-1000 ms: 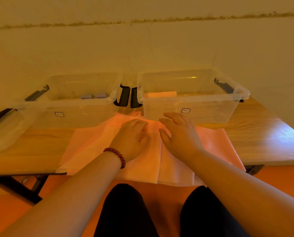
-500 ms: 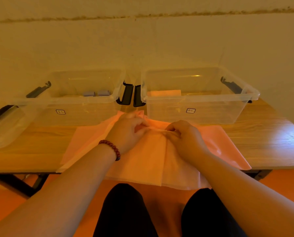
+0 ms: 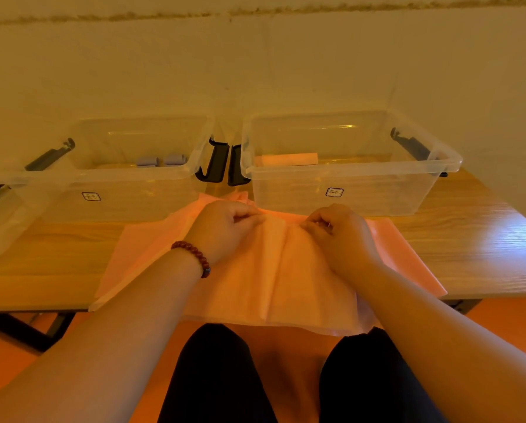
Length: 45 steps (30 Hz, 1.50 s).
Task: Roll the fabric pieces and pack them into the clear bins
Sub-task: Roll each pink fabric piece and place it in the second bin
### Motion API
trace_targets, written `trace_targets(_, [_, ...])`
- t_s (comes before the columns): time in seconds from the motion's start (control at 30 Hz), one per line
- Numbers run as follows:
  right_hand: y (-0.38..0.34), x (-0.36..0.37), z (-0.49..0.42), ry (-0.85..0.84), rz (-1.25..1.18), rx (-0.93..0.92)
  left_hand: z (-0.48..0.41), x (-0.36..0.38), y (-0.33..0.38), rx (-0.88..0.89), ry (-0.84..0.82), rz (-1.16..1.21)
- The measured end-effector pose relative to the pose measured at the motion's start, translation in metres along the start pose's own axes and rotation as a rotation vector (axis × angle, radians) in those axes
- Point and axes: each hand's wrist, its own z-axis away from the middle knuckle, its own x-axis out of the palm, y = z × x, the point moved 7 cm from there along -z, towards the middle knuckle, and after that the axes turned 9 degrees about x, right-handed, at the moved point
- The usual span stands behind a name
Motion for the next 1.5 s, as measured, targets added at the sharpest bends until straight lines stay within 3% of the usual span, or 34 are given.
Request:
trace_targets(0.2, [0.004, -0.002, -0.001, 0.032, 0.002, 0.02, -0.001, -0.013, 0.01, 0.064, 0.024, -0.021])
trace_targets(0.3, [-0.02, -0.009, 0.001, 0.037, -0.136, -0.04, -0.002, -0.018, 0.024, 0.13, 0.0, 0.01])
trace_targets(0.4, [-0.043, 0.004, 0.0, -0.181, -0.356, -0.029, -0.007, -0.024, 0.039, 0.198, -0.048, 0.045])
trace_targets(0.5, [-0.052, 0.02, 0.001, -0.335, -0.404, 0.008, -0.011, -0.032, 0.043, 0.19, -0.059, 0.053])
trace_targets(0.7, [-0.059, 0.003, -0.009, -0.198, -0.597, 0.102, -0.018, -0.047, 0.03, 0.021, -0.033, 0.138])
trace_targets(0.87, [-0.056, -0.024, -0.015, 0.01, -0.571, 0.144, -0.013, -0.066, 0.02, -0.037, -0.057, 0.03])
trace_targets(1.13, [-0.047, -0.04, -0.009, 0.105, -0.372, 0.151, -0.004, -0.059, 0.014, -0.104, -0.013, 0.399])
trace_targets(1.27, [-0.079, -0.037, 0.002, 0.043, -0.283, -0.023, -0.011, -0.052, 0.031, 0.001, -0.041, 0.347])
trace_targets(1.33, [-0.093, -0.026, 0.0, -0.094, -0.365, -0.083, -0.014, -0.051, 0.045, 0.058, -0.079, 0.349])
trace_targets(1.43, [-0.098, -0.009, -0.007, -0.303, -0.46, -0.058, -0.019, -0.056, 0.057, 0.094, -0.101, 0.35])
trace_targets(1.5, [-0.101, -0.011, -0.01, -0.286, -0.49, -0.046, -0.021, -0.061, 0.056, 0.095, -0.093, 0.342])
